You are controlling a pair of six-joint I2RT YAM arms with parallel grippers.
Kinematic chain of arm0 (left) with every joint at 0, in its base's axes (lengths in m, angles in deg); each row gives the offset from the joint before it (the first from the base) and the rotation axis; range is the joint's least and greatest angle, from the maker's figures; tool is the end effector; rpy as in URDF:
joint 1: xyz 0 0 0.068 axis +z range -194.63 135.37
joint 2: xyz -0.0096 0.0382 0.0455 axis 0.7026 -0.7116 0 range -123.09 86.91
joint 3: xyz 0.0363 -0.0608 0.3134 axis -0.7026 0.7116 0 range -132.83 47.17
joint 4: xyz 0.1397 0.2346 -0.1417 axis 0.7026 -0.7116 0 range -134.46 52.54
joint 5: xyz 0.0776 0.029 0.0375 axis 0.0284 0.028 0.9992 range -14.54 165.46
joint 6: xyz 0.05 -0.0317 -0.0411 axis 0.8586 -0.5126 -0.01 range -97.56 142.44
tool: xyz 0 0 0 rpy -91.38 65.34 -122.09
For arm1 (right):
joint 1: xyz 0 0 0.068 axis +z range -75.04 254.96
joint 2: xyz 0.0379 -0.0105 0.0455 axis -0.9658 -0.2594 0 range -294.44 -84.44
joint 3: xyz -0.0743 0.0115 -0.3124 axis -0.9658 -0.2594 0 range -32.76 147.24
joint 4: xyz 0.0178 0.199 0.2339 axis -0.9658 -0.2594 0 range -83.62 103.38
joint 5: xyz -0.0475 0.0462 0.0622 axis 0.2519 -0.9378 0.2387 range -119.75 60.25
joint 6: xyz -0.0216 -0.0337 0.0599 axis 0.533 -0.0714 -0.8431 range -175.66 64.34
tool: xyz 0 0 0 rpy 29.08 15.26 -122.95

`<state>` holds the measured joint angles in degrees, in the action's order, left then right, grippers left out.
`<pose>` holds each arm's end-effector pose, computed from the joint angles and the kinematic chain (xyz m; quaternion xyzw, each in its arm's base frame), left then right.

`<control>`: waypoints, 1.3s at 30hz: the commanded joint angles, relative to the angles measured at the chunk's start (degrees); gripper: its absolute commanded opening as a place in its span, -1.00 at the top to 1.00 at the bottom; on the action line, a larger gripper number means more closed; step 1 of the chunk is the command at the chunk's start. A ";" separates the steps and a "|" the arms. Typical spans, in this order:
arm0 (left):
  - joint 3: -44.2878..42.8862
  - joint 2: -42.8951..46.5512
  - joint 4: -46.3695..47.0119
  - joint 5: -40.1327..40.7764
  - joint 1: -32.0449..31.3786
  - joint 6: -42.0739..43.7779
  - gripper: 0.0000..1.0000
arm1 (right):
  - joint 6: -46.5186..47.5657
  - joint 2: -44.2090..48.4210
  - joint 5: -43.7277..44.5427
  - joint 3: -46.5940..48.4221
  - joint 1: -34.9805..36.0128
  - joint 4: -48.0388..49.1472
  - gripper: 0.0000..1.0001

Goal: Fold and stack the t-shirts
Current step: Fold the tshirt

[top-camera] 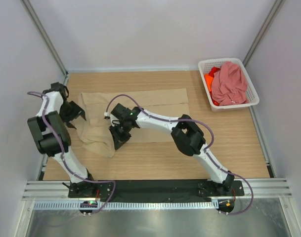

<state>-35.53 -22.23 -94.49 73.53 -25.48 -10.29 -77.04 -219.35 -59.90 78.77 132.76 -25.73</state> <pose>0.4048 0.1385 0.2001 -0.4358 0.8981 -0.0234 0.0545 0.2907 0.5177 0.1629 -0.3517 0.8717 0.3410 0.0158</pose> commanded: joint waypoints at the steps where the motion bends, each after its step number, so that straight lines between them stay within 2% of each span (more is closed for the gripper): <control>1: 0.78 12.88 0.62 1.23 1.41 -2.59 -0.34 | -1.19 0.19 1.15 6.85 0.21 1.67 0.62; 5: 7.34 21.50 -0.09 3.50 1.58 -5.93 -0.29 | -3.66 -4.72 0.45 13.70 0.64 2.11 0.47; 8: 12.63 27.04 -0.36 6.23 2.29 -7.16 -0.07 | -5.15 -7.46 -0.61 18.99 1.17 0.45 0.38; 9: 17.26 28.18 0.17 6.59 3.42 -7.52 0.12 | -5.59 -7.21 -0.61 18.47 1.17 0.44 0.36; 11: 21.77 31.00 2.19 4.67 5.35 -7.87 0.28 | -5.60 -5.72 -0.17 16.63 1.26 0.96 0.34; 12: 24.75 31.62 2.63 3.96 6.41 -8.14 0.45 | -5.25 -3.71 -0.08 14.44 1.00 0.79 0.33; 13: 26.08 32.23 3.07 2.82 7.64 -8.14 0.49 | -5.07 -2.56 0.09 13.12 0.56 0.71 0.32; 15: 27.84 32.94 4.56 2.29 8.35 -8.58 0.50 | -5.59 1.03 0.18 8.83 -0.40 0.88 0.31; 16: 29.68 33.55 5.87 -1.19 8.35 -8.75 0.49 | -5.86 2.36 -0.08 7.49 -1.71 1.32 0.31; 20: 32.24 31.37 6.68 -3.16 8.35 -10.16 0.31 | -6.47 8.69 -0.26 -0.93 -6.02 1.76 0.31; 24: 32.51 27.32 7.55 -1.85 8.35 -9.20 0.32 | -6.30 15.54 -0.35 -7.01 -10.95 2.72 0.30; 30: 31.28 24.07 7.47 1.50 8.44 -8.32 0.46 | -5.60 24.69 0.45 -16.15 -16.93 3.78 0.31; 39: 30.75 19.32 10.01 1.49 8.35 -7.52 0.25 | -3.58 31.02 1.76 -24.07 -21.94 3.26 0.31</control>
<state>-3.16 -2.08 -86.76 74.01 -17.24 -18.77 -82.31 -191.15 -58.81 56.52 112.00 -22.39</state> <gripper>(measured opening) 0.371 0.346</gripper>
